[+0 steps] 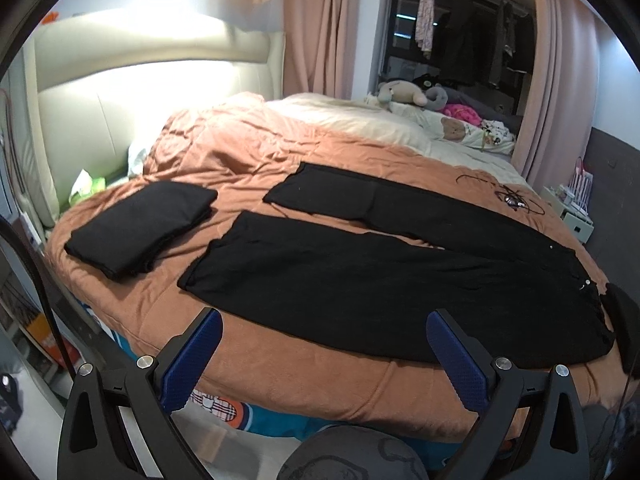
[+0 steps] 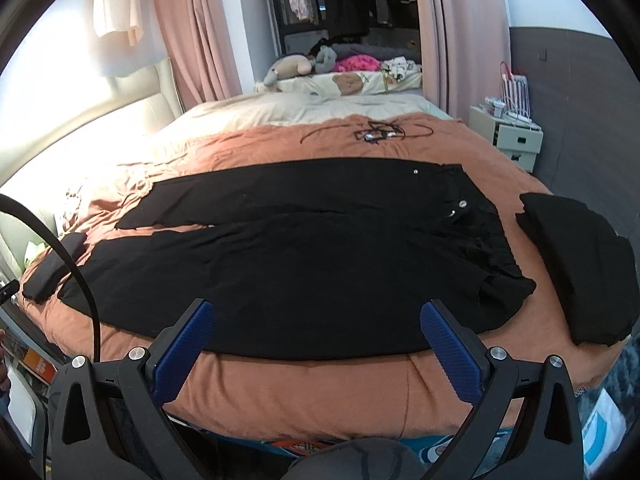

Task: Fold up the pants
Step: 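Lower the left tool to one pant leg hem while the right tool lowers to the waistband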

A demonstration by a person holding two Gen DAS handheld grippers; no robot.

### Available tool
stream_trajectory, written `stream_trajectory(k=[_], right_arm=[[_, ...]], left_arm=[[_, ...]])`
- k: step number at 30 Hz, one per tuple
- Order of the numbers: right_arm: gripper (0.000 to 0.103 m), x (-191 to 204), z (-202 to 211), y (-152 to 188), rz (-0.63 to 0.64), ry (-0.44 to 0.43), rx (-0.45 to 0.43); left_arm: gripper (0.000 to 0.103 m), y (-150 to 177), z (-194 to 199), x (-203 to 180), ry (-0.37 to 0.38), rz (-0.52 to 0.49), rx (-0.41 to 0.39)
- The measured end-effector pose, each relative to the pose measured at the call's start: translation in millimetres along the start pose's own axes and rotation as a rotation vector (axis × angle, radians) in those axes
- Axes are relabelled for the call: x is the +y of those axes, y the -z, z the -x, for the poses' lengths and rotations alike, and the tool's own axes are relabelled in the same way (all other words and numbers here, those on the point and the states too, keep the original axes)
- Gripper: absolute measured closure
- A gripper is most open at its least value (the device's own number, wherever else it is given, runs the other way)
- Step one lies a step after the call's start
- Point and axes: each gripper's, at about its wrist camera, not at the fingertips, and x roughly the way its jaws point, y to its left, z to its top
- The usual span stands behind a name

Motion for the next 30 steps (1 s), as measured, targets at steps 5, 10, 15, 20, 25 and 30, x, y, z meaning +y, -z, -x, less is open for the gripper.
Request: stream_trajectory(k=[5, 10, 15, 20, 25, 30], right_arm=[[0.000, -6, -14, -14, -0.025, 0.006, 0.032], [0.000, -13, -29, -26, -0.049, 0.010, 0.044], [0.000, -24, -41, -30, -0.088, 0.027, 0.057], [0.000, -39, -53, -33, -0.145, 0.041, 0.076], [0.000, -56, -64, -35, -0.193, 0.063, 0.107], [0.000, -76, -76, -33, -0.248, 0.072, 0.145]], left_arm=[[0.000, -4, -14, 17, 0.021, 0.051, 0.016], [0.000, -6, -28, 32, 0.023, 0.084, 0.027], [0.000, -9, -48, 51, 0.003, 0.115, 0.061], [0.001, -9, -66, 74, -0.011, 0.175, 0.089], [0.013, -7, -90, 101, -0.013, 0.252, 0.122], [0.023, 1, -114, 126, -0.038, 0.321, 0.168]])
